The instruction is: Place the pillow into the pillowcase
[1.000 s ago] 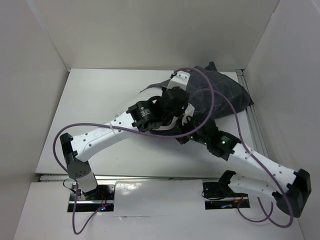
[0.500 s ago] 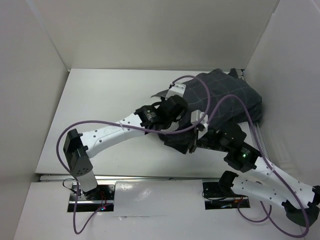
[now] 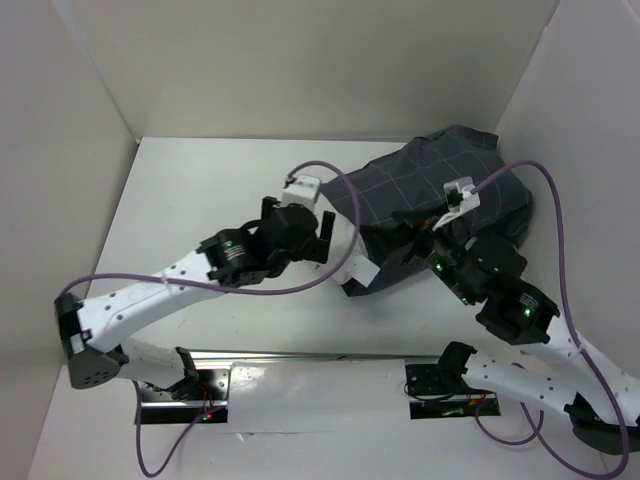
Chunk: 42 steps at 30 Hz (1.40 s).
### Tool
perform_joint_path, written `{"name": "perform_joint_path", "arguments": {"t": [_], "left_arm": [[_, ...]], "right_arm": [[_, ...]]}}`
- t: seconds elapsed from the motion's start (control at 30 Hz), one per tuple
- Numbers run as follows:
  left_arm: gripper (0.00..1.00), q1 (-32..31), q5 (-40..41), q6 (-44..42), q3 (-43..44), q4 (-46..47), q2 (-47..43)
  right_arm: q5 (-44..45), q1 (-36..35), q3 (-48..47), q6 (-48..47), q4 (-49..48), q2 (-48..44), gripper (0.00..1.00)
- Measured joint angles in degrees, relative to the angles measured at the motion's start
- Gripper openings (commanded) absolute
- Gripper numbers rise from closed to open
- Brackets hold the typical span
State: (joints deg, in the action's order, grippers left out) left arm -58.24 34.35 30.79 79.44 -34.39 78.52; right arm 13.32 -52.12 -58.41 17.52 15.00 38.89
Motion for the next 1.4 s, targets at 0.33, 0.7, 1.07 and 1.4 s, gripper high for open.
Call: {"name": "perform_joint_path", "arguments": {"t": [0.33, 0.7, 1.07, 1.4], "left_arm": [[0.95, 11.02, -0.17, 3.56, -5.46, 3.3, -11.58], [0.81, 21.4, -15.85, -0.87, 8.76, 12.24, 21.35], [0.0, 15.56, -21.99, -0.42, -5.73, 22.77, 22.4], [0.0, 11.52, -15.5, 3.26, -16.24, 15.82, 9.51]], "right_arm": [[30.18, 0.04, -3.56, 16.11, 19.69, 17.05, 1.0], [17.29, 28.79, -15.54, 15.54, 18.95, 43.25, 1.0], [-1.99, 40.57, -10.36, 8.79, 15.56, 49.31, 1.0], [-12.7, 30.23, -6.45, -3.1, -2.12, 55.45, 1.0]]}}
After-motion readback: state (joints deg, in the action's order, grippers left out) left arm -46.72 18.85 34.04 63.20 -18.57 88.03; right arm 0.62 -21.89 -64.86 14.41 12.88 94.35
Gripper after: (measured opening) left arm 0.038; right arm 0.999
